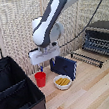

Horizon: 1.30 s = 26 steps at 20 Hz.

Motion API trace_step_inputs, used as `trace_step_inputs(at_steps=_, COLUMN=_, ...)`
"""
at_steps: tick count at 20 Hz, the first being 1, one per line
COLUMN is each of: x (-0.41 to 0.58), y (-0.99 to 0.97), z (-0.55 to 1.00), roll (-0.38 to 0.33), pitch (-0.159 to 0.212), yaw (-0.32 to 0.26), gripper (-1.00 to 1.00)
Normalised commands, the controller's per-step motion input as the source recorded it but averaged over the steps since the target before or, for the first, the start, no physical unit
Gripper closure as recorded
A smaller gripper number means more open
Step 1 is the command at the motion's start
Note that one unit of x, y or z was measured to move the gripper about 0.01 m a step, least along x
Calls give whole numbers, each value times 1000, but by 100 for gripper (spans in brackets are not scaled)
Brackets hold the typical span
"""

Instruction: Kindly spot and seek the red cup placed ahead of you. Cautiously adjust your gripper towards the red cup, gripping it gently. Find the after-storage area of the caddy. Relocate the red cup in your grip over the rear portion and softly release it into the compartment.

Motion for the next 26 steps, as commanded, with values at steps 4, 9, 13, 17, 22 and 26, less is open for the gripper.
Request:
trace_step_inputs(at_steps=4, x=356, y=114, z=-303, roll=-32, pitch=59, yaw=26, gripper=-100)
trace_step_inputs(at_steps=9, x=340, y=62, z=-207, roll=-51, pitch=51, yaw=45, gripper=-100)
trace_step_inputs(at_steps=13, x=234, y=94, z=-151, roll=-36, pitch=9, yaw=18, gripper=100)
trace_step_inputs(at_steps=17, x=79, y=67, z=-11, roll=-5, pitch=0, yaw=-8, gripper=100)
trace_step_inputs(at_steps=22, x=2, y=159, z=-9, roll=-34, pitch=-29, yaw=-45, gripper=100)
trace_step_inputs(at_steps=26, x=0, y=184, z=187, roll=-28, pitch=-93, yaw=-123, gripper=100)
